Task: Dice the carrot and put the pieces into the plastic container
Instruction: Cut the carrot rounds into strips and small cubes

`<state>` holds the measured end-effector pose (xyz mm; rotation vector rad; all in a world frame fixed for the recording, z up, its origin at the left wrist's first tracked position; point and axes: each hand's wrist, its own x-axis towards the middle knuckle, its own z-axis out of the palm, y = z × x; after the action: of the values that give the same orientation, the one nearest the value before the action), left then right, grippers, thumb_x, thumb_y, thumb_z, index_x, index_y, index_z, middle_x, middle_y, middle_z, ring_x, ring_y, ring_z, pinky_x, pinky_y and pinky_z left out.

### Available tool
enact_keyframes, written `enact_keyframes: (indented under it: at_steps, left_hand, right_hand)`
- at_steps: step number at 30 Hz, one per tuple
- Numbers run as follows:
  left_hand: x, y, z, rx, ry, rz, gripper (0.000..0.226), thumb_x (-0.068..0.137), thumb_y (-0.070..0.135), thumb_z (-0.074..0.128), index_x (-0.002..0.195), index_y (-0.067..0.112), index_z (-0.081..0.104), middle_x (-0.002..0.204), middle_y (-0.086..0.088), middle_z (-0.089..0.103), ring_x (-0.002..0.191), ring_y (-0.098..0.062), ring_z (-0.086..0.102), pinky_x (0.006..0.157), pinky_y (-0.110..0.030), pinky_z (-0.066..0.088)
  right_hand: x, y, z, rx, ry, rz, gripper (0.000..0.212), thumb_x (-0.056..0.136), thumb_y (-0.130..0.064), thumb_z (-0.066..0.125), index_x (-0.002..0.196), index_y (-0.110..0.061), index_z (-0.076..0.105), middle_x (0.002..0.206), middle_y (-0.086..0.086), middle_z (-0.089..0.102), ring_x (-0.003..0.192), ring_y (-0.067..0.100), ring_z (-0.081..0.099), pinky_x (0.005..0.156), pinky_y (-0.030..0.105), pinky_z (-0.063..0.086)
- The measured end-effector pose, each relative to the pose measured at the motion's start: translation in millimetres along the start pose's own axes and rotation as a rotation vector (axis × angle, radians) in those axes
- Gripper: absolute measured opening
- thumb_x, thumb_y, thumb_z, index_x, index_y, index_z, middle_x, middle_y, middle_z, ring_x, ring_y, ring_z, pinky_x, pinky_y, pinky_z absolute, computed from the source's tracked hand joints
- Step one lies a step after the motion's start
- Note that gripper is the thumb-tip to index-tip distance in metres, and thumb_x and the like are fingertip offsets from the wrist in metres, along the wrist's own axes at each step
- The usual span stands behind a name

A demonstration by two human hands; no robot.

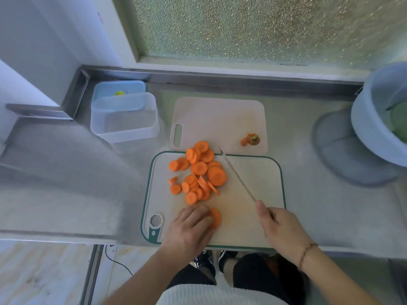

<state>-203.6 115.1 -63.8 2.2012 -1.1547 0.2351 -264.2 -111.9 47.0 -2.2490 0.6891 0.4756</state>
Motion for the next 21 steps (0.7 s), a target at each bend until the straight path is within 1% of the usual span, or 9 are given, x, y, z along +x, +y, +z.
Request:
enact_keyframes:
  at_steps: [3, 4, 8, 10, 12, 15, 17, 19, 21]
  left_hand:
    - [6, 10, 9, -0.058, -0.037, 0.008, 0.013, 0.095, 0.022, 0.068, 0.100, 0.010, 0.073, 0.117, -0.004, 0.064, 0.097, -0.025, 0.062, 0.088, -0.035, 0.052]
    - [8, 14, 13, -0.072, -0.047, 0.014, 0.013, 0.096, 0.022, 0.067, 0.101, 0.010, 0.072, 0.117, -0.004, 0.064, 0.098, -0.026, 0.062, 0.091, -0.035, 0.052]
    - [18, 26, 27, -0.104, -0.066, 0.024, 0.015, 0.100, 0.021, 0.063, 0.105, 0.011, 0.072, 0.119, -0.004, 0.066, 0.106, -0.028, 0.062, 0.096, -0.040, 0.051]
    - [21, 25, 31, -0.105, -0.070, 0.009, 0.014, 0.097, 0.019, 0.067, 0.106, 0.010, 0.072, 0.121, -0.003, 0.065, 0.109, -0.030, 0.061, 0.093, -0.043, 0.051]
    - [22, 25, 30, -0.104, -0.074, 0.003, 0.013, 0.095, 0.018, 0.070, 0.105, 0.010, 0.071, 0.121, -0.003, 0.063, 0.109, -0.031, 0.060, 0.089, -0.044, 0.052]
    - [28, 23, 20, -0.052, -0.081, 0.075, 0.015, 0.093, 0.023, 0.069, 0.104, 0.013, 0.072, 0.122, -0.003, 0.064, 0.112, -0.031, 0.060, 0.093, -0.045, 0.048]
    - [38, 15, 12, 0.030, 0.001, 0.102, 0.015, 0.091, 0.026, 0.071, 0.104, 0.017, 0.072, 0.122, -0.002, 0.067, 0.110, -0.033, 0.062, 0.094, -0.048, 0.046]
    - [53, 3, 5, 0.101, 0.106, 0.072, 0.017, 0.088, 0.023, 0.073, 0.104, 0.020, 0.069, 0.121, -0.001, 0.066, 0.107, -0.034, 0.061, 0.093, -0.048, 0.045]
    - [68, -12, 2, 0.151, 0.143, 0.053, 0.014, 0.086, 0.017, 0.074, 0.100, 0.018, 0.073, 0.117, -0.002, 0.068, 0.102, -0.035, 0.062, 0.089, -0.047, 0.046]
  right_hand:
    - [-22, 26, -7, -0.032, 0.001, -0.007, 0.059, 0.078, -0.069, 0.021, 0.054, -0.017, 0.033, 0.046, -0.002, 0.036, 0.045, 0.007, 0.036, 0.050, 0.023, 0.031]
    - [-29, 36, -7, -0.039, 0.008, -0.002, 0.060, 0.077, -0.071, 0.021, 0.053, -0.017, 0.033, 0.044, -0.001, 0.035, 0.043, 0.008, 0.036, 0.050, 0.023, 0.031]
    - [-49, 62, -8, 0.011, 0.003, 0.081, 0.068, 0.076, -0.081, 0.020, 0.052, -0.019, 0.036, 0.044, 0.001, 0.046, 0.043, 0.008, 0.044, 0.046, 0.020, 0.030]
    - [-54, 64, -6, 0.023, -0.010, 0.134, 0.065, 0.081, -0.074, 0.024, 0.051, -0.018, 0.039, 0.046, -0.003, 0.054, 0.046, 0.005, 0.050, 0.048, 0.018, 0.034]
    - [-54, 64, -1, 0.028, -0.056, 0.142, 0.056, 0.090, -0.058, 0.035, 0.051, -0.018, 0.042, 0.049, -0.014, 0.058, 0.052, -0.003, 0.054, 0.053, 0.014, 0.039]
    - [-56, 60, 6, 0.017, -0.103, 0.091, 0.051, 0.094, -0.050, 0.040, 0.051, -0.024, 0.046, 0.050, -0.029, 0.056, 0.059, -0.013, 0.054, 0.059, 0.007, 0.040]
    - [-55, 57, 8, 0.054, -0.098, 0.082, 0.047, 0.095, -0.046, 0.041, 0.053, -0.026, 0.048, 0.048, -0.033, 0.053, 0.059, -0.015, 0.054, 0.059, 0.007, 0.039]
    - [-53, 55, 10, 0.111, -0.070, 0.093, 0.048, 0.094, -0.046, 0.042, 0.053, -0.024, 0.047, 0.047, -0.026, 0.055, 0.054, -0.009, 0.054, 0.055, 0.011, 0.039]
    - [-51, 56, 11, 0.164, -0.046, 0.126, 0.053, 0.088, -0.059, 0.035, 0.053, -0.019, 0.044, 0.045, -0.010, 0.053, 0.046, 0.001, 0.049, 0.050, 0.015, 0.035]
